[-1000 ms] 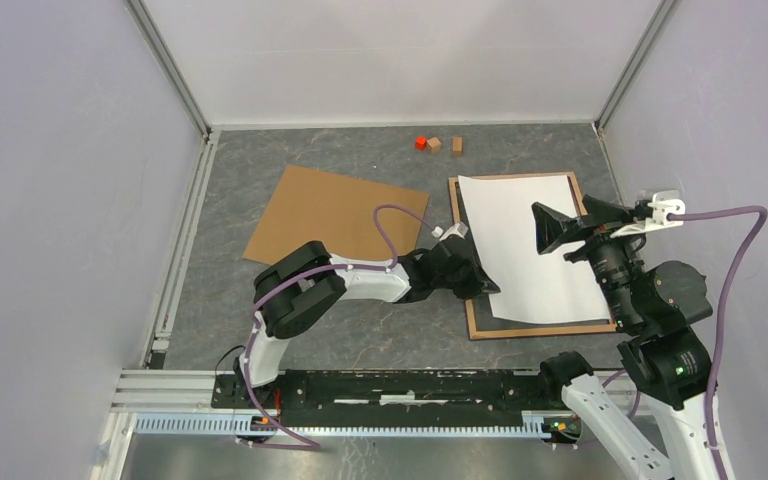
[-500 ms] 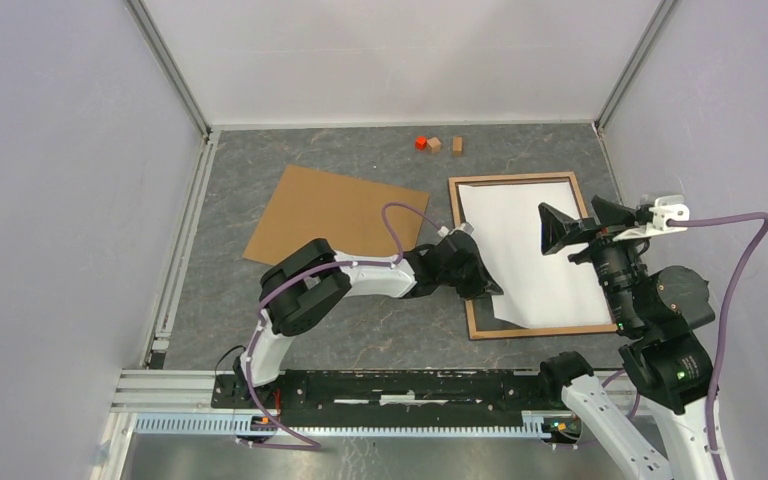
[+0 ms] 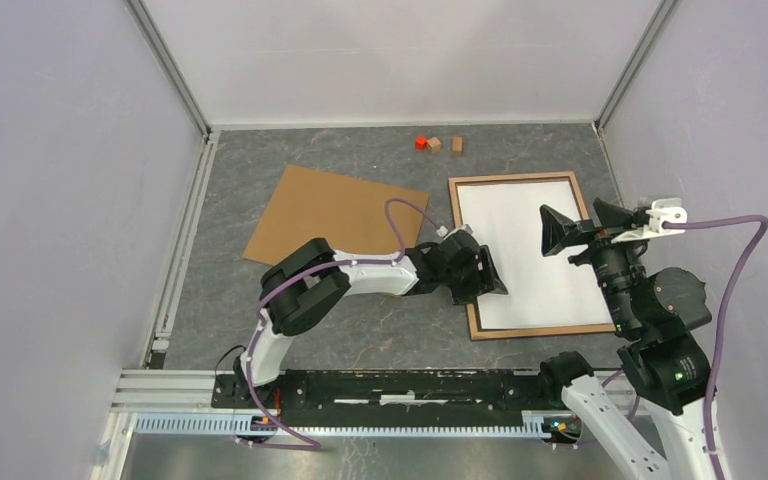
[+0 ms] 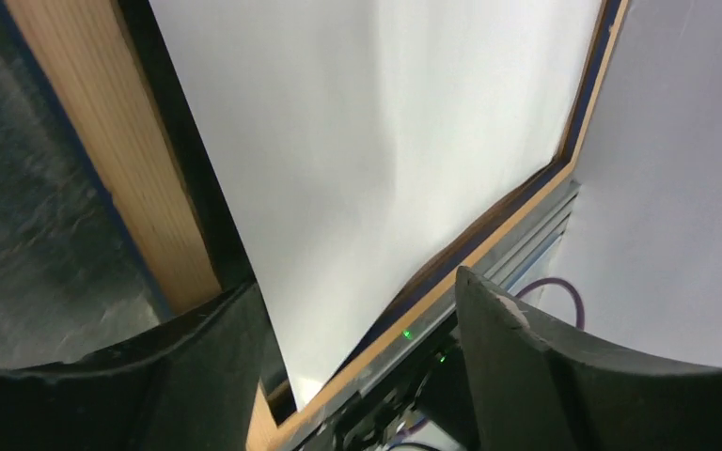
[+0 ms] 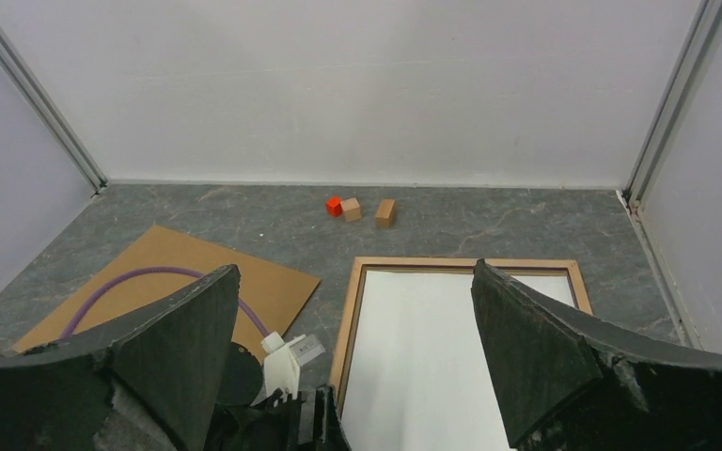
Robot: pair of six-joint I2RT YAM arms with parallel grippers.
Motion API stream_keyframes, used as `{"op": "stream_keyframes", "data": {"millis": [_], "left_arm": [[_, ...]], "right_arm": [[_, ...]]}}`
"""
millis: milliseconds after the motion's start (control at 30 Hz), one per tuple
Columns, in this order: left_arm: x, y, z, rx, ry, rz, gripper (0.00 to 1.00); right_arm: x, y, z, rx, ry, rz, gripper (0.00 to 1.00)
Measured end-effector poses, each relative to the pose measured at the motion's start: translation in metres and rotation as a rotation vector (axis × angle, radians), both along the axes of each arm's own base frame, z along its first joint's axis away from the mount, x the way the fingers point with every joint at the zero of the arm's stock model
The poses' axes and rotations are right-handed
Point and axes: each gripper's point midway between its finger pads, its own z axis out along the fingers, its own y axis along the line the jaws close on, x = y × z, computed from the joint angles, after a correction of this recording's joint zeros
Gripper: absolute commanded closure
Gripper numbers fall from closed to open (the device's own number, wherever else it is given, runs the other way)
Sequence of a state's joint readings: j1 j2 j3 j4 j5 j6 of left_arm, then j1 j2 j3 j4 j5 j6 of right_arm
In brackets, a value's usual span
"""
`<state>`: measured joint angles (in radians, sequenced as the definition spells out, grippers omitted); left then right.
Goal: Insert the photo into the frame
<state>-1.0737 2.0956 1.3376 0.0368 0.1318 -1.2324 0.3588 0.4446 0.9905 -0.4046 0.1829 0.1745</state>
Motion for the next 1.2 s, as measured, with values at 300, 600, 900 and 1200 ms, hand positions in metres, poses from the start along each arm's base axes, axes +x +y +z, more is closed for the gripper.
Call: {"op": "stream_keyframes", "data": {"millis": [300, 600, 900, 1200], "left_arm": [[-0.013, 0.091, 0.085, 0.061, -0.170, -0.078, 0.04], [0.044, 0.310, 0.128, 0.086, -0.280, 0.410, 0.00], [0.015, 0.330, 0.063, 0.146, -0.006, 0.579, 0.00], [0.019, 0.338, 0.006, 0.183, 0.125, 0.750, 0.00]], "right_arm": [[0.015, 0.005, -0.019, -0.027, 0.087, -0.003, 0.02], [0.085, 0.068, -0.116, -0.130, 0.378, 0.194, 0.03], [0.169, 0.149, -0.222, -0.157, 0.568, 0.470, 0.07], [0.260, 0.212, -0.262, -0.156, 0.597, 0.641, 0.08]]}}
